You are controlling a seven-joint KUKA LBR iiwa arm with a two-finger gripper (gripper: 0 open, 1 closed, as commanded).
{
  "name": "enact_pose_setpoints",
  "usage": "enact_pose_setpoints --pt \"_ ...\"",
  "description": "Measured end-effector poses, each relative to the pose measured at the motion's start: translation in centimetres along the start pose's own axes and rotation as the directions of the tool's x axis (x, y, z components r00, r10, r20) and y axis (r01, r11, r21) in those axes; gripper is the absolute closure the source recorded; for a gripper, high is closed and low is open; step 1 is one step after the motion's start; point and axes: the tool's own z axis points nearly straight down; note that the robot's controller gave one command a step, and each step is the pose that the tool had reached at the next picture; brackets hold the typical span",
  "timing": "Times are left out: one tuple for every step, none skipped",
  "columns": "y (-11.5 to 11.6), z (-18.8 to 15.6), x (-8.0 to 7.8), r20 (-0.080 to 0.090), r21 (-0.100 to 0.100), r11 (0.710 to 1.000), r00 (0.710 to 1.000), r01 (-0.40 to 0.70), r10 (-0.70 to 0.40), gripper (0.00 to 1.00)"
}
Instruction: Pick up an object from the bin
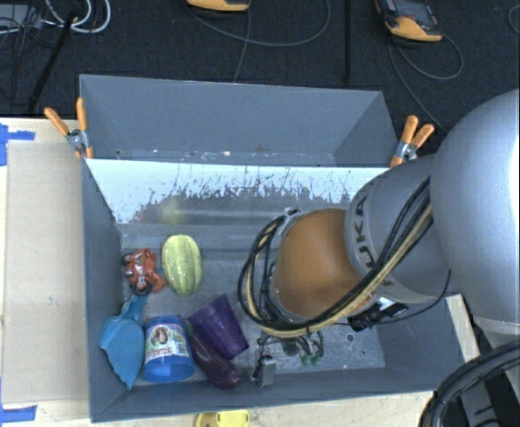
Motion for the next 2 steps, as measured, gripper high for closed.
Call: enact_pose_setpoints --pt "0.0 0.0 0.0 -0.001 0.0 1.0 1.0 0.0 0.0 0.0" --pt "-0.1 -0.9 -1.3 -0.021 -0.002 0.996 0.996 0.09 -0.09 0.0"
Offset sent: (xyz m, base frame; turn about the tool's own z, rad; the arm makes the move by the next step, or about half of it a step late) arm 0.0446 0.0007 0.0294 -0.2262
